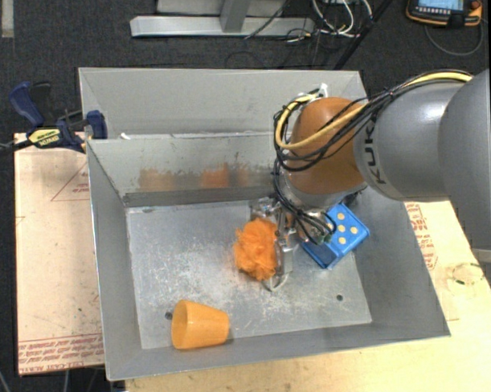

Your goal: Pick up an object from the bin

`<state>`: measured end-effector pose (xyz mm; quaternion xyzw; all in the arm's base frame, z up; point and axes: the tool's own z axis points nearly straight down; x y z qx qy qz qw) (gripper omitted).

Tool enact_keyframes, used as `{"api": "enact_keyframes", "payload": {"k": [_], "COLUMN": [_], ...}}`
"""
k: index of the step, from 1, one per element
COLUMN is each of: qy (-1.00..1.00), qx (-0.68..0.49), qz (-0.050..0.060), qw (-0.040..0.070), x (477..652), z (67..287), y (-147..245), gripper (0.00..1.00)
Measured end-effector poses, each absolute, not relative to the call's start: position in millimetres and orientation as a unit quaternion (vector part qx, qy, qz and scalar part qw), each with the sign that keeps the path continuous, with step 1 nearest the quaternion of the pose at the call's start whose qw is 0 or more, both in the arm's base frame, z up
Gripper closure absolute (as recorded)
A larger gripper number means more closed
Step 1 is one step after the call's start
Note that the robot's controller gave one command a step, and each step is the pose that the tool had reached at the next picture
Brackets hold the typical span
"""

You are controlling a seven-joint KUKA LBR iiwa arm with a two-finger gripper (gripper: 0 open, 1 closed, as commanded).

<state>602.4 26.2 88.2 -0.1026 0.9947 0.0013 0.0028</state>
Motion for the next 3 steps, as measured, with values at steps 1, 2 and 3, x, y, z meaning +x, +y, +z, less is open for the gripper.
{"api": "enact_keyframes", "payload": {"k": [1,2,3], "qy": [0.963,0.963,0.962], "qx": [-0.270,-0.270,-0.274], "qz": [0.000,0.000,0.001], "qw": [0.007,0.007,0.009], "x": [591.2,591.2,600.7], "z": [72,72,194], "y": [57,57,58], "gripper": [1.00,1.00,1.00]}}
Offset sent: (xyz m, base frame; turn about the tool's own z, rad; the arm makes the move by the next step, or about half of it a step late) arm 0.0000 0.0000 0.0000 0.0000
